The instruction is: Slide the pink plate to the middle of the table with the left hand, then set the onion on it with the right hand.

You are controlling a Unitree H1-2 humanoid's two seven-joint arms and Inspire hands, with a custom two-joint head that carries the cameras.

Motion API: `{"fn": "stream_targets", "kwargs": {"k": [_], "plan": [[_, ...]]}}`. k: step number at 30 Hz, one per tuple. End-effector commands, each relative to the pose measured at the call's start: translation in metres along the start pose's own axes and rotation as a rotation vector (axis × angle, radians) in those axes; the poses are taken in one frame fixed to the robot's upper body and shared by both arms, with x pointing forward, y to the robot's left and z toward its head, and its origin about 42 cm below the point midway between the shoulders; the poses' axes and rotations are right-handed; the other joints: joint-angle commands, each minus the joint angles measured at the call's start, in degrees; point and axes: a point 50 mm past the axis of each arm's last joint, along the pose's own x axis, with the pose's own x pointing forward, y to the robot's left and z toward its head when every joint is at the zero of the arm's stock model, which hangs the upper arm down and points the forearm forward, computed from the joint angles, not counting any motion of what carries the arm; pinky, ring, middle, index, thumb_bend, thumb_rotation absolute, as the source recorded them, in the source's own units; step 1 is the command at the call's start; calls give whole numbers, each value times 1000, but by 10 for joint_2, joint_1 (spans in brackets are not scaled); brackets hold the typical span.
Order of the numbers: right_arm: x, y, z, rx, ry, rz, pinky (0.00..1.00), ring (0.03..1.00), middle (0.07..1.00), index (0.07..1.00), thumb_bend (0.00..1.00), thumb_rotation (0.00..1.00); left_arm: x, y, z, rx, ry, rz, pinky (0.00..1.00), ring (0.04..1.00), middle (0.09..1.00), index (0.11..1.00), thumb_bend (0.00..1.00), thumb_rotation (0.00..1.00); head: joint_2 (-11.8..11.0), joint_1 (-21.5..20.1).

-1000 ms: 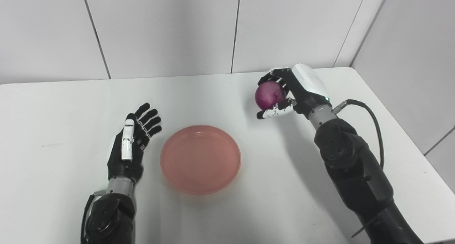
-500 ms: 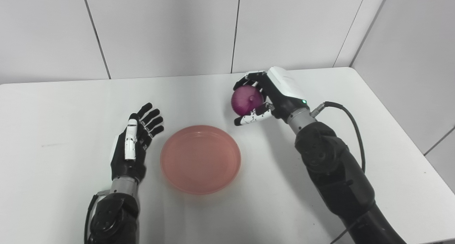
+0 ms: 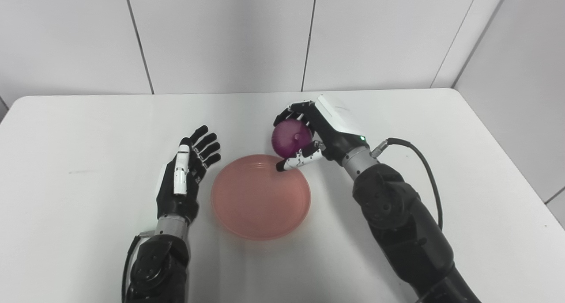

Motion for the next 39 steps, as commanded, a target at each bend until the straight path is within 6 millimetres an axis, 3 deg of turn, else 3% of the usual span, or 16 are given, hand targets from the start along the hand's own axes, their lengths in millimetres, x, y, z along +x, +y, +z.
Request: {"fn": "stream_targets", "kwargs": {"k": [1, 21, 39], "plan": [[9, -16, 17, -36, -106, -59, 387, 461, 536, 488, 518, 134, -1, -9, -1, -2, 22, -2, 773, 798, 808, 789, 399, 1000, 0, 6], [15, 24, 21, 13, -82, 83, 353, 435, 526, 490, 516, 134, 0, -18, 1, -2, 17, -27, 778, 814, 814, 795, 382, 1000, 7, 40], [16, 55, 6, 34, -49, 171, 354, 448, 540, 490, 515, 133, 1, -18, 3, 13, 15, -30, 782, 811, 813, 793, 391, 1000, 11, 41]]}}
